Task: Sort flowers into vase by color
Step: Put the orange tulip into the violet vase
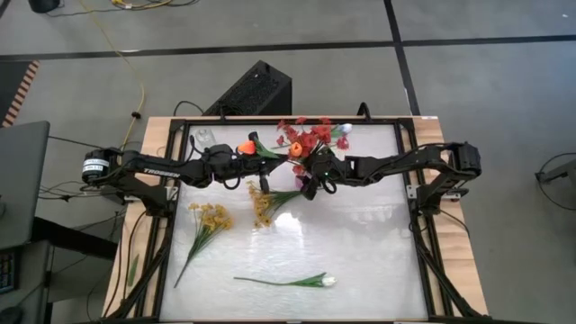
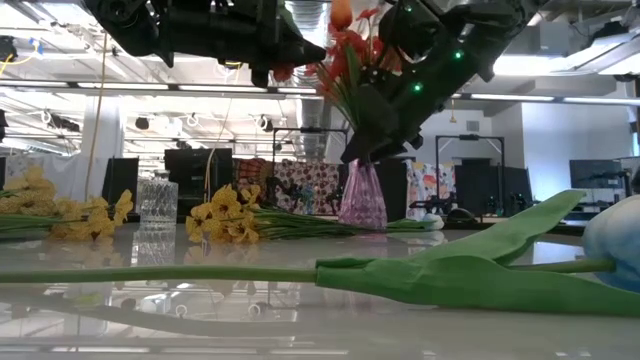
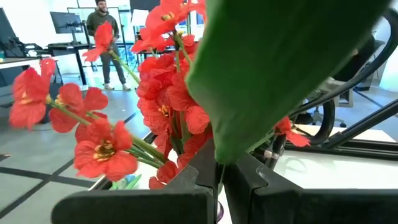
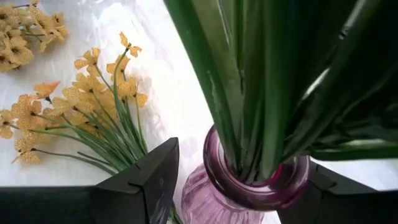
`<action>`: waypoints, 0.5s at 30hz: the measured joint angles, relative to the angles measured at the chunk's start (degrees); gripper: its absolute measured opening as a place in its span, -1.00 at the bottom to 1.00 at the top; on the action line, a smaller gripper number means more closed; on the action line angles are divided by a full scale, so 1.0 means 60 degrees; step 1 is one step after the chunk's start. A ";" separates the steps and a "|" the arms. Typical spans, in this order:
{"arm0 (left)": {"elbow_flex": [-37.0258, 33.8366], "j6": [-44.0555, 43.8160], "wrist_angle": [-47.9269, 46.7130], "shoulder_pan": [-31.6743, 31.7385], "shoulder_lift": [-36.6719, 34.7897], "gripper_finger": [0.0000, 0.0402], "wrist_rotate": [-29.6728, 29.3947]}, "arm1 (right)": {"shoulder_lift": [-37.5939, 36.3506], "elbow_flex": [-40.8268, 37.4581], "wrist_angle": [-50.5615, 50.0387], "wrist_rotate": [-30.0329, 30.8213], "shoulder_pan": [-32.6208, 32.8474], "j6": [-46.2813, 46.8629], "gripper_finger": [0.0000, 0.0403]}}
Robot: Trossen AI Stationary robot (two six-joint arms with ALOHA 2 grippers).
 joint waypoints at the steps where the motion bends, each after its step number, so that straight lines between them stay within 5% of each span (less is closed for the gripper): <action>1: 0.0000 -0.0022 0.0021 0.0000 0.0000 -1.00 -0.0001 | 0.0000 0.0000 0.0002 -0.0001 0.0000 0.0000 0.24; 15: 0.0175 -0.0198 -0.0164 -0.0078 -0.0160 -1.00 0.0012 | 0.0000 0.0000 0.0177 -0.0114 0.0037 0.0747 0.24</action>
